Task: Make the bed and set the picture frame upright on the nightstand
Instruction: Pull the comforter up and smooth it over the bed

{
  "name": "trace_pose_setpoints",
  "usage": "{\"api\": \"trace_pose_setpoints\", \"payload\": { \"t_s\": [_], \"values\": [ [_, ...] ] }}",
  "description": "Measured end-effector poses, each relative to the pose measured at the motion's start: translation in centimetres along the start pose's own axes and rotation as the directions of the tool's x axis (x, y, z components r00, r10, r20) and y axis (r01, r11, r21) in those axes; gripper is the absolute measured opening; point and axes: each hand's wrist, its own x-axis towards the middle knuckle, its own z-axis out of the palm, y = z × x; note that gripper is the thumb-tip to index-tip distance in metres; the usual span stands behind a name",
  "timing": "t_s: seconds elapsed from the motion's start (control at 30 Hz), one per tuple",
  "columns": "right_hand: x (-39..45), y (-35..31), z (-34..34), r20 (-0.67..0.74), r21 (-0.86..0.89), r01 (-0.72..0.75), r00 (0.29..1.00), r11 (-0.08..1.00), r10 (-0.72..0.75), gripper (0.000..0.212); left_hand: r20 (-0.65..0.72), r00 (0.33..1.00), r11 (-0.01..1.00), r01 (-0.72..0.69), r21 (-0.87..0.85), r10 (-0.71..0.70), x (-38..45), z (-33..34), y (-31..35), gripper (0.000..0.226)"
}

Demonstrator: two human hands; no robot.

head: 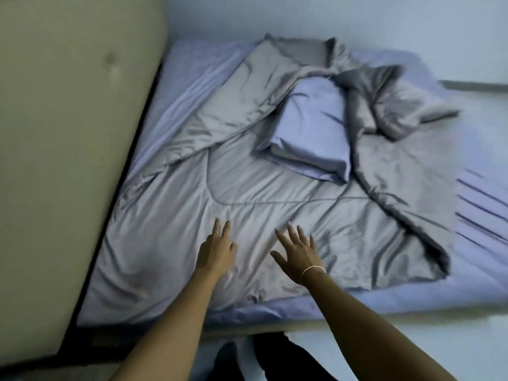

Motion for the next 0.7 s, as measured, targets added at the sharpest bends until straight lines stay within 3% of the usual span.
{"api": "trace_pose_setpoints", "payload": {
  "t_s": [0.17,0.3,0.53,0.7],
  "values": [
    [-3.7,5.1,-7.0,-0.160,0.061,-0.138,0.976,0.988,0.146,0.064,-0.028,0.975,0.975,-0.221,0.026,0.222,-0.3,-3.5,10.4,0.056],
    [-6.1,10.1,-10.2,-0.227,0.105,-0.226,0.943,0.969,0.244,0.061,-0.029,0.948,0.946,-0.315,0.071,0.318,-0.3,-4.6,17.3,0.056],
    [-10.4,22.1,-11.1,-0.247,0.201,-0.342,0.889,0.918,0.385,0.060,-0.069,0.924,0.924,-0.368,0.102,0.376,0.9,-2.2,26.8,0.054],
    [-15.8,33.4,-9.9,-0.188,0.201,-0.388,0.886,0.899,0.424,0.060,-0.068,0.923,0.925,-0.375,0.070,0.379,0.3,4.1,35.5,0.057]
  ]
}}
